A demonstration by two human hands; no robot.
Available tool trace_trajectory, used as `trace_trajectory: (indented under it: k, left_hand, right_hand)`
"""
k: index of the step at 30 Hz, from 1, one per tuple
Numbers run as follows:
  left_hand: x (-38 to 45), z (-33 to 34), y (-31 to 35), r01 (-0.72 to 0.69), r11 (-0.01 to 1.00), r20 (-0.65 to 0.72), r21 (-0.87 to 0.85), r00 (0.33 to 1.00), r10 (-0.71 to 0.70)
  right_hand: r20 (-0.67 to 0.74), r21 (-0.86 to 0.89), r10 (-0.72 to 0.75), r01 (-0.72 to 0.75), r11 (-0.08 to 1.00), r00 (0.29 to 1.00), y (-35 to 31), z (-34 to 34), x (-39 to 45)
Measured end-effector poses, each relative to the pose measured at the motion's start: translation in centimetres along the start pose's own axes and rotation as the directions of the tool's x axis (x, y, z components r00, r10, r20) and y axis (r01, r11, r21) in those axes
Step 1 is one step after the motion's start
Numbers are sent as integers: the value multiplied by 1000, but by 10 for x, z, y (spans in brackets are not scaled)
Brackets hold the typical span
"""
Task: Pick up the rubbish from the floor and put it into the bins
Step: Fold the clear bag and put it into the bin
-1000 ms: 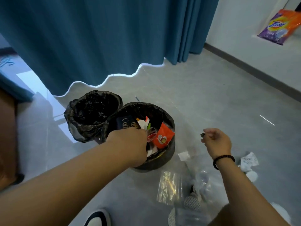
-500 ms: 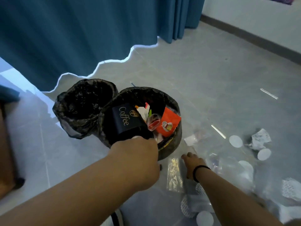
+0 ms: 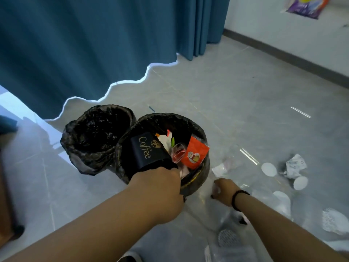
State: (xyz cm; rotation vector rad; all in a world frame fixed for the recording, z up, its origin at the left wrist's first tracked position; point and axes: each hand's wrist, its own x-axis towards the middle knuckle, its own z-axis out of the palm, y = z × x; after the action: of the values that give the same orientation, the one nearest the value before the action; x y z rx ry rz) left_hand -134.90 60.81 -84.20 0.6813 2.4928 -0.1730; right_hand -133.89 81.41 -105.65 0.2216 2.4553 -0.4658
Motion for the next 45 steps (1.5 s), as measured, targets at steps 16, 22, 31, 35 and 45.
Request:
trace_trajectory:
  k: [16, 22, 31, 35, 45]
  left_hand:
    - [9, -27, 31, -232, 942, 12, -243, 970, 242]
    - [6, -19, 44, -351, 887, -108, -302, 937, 333]
    - [-3, -21, 47, -382, 857, -308, -345, 909, 281]
    - [-4, -24, 47, -323, 766, -311, -557, 935, 168]
    - [4, -40, 50, -131, 402, -159, -906, 987, -36]
  right_hand:
    - [-316, 880, -145, 347, 326, 938, 9, -95, -147]
    - [-333, 922, -201, 363, 135, 921, 13, -99, -154]
    - [-420, 848, -204, 462, 261, 884, 3, -106, -158]
    - [-479, 809, -166, 507, 297, 862, 1, -101, -153]
    - [-802, 395, -173, 725, 564, 571, 0, -101, -154]
